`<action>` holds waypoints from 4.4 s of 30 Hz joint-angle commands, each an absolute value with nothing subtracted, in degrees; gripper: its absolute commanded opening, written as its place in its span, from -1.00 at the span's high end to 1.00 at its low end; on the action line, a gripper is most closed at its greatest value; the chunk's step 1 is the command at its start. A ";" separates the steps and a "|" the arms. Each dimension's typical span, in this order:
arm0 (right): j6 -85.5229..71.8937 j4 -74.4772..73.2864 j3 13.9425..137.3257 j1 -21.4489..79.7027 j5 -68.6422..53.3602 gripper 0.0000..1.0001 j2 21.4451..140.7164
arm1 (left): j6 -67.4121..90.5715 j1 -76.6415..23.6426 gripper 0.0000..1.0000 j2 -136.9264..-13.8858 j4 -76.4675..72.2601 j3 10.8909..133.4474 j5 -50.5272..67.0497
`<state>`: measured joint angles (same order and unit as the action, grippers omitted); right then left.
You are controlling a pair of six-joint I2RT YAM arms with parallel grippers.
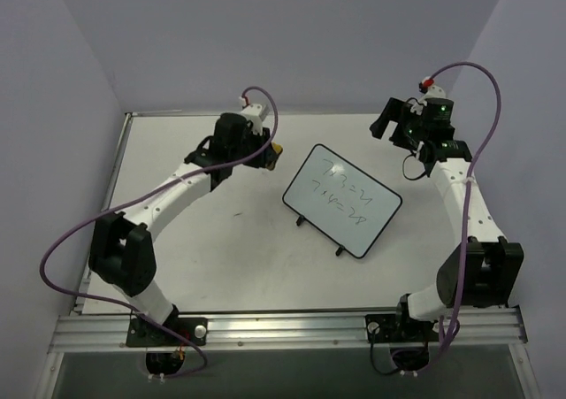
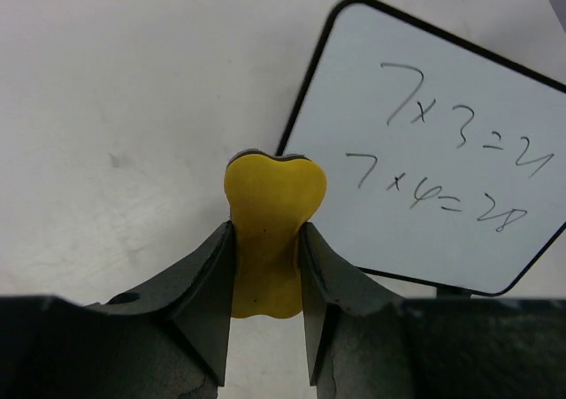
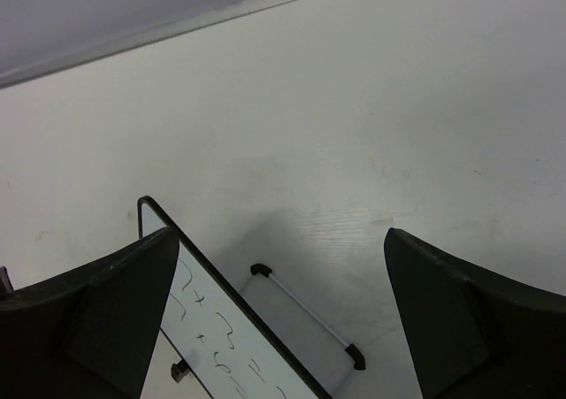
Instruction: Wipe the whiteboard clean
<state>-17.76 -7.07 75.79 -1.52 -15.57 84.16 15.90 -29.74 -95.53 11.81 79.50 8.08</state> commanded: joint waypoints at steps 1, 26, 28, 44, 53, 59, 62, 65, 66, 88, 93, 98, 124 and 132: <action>-13.71 -6.59 79.88 -1.85 -25.30 -0.92 90.24 | 23.55 -35.31 0.95 -91.15 1.51 72.26 4.42; -7.65 -4.05 77.27 -1.32 -46.49 -0.15 100.73 | 25.58 -45.00 0.95 -96.24 -14.94 64.77 -1.58; -7.65 -3.96 76.64 -0.97 -46.41 -0.13 100.20 | 25.58 -45.35 0.95 -97.55 -14.94 65.04 -1.67; -10.02 0.97 67.94 2.20 -45.70 0.13 93.78 | 25.40 -47.55 0.95 -100.99 -15.29 64.42 -2.37; -11.07 1.76 65.74 2.20 -44.56 0.21 89.74 | 25.40 -48.51 0.95 -100.64 -13.36 63.46 -4.13; -11.34 2.02 64.69 2.11 -44.47 0.35 89.03 | 26.36 -49.75 0.95 -100.37 -15.03 60.30 -7.20; -10.90 1.41 64.07 2.20 -43.86 0.42 88.68 | 26.54 -50.18 0.95 -100.20 -17.31 59.06 -8.87; -10.81 1.32 63.46 2.11 -43.94 0.48 88.33 | 25.85 -50.80 0.95 -99.76 -18.63 58.71 -11.07; -10.90 1.41 63.37 2.11 -44.03 0.48 88.16 | 25.58 -50.80 0.95 -99.67 -20.20 58.54 -11.34; -13.01 3.34 58.27 4.13 -43.42 0.67 84.64 | 12.39 -47.12 0.95 -104.85 -31.82 66.88 -8.19; -12.74 3.69 58.10 4.13 -43.50 0.71 84.46 | 14.15 -43.95 0.95 -106.52 -31.73 68.64 -3.61; -12.92 4.39 58.01 4.22 -43.60 0.77 84.81 | 13.97 -42.19 0.95 -108.10 -31.20 70.31 1.04; -12.57 6.94 56.16 5.10 -42.98 0.94 83.23 | 13.89 -42.63 0.95 -110.92 -23.73 75.32 6.15; -12.04 7.73 55.64 5.36 -43.16 1.00 82.62 | 13.36 -42.45 0.95 -111.00 -21.89 77.34 7.38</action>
<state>-12.32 7.14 56.64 4.21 -41.34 84.97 13.89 -42.35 -110.61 -21.89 73.67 5.48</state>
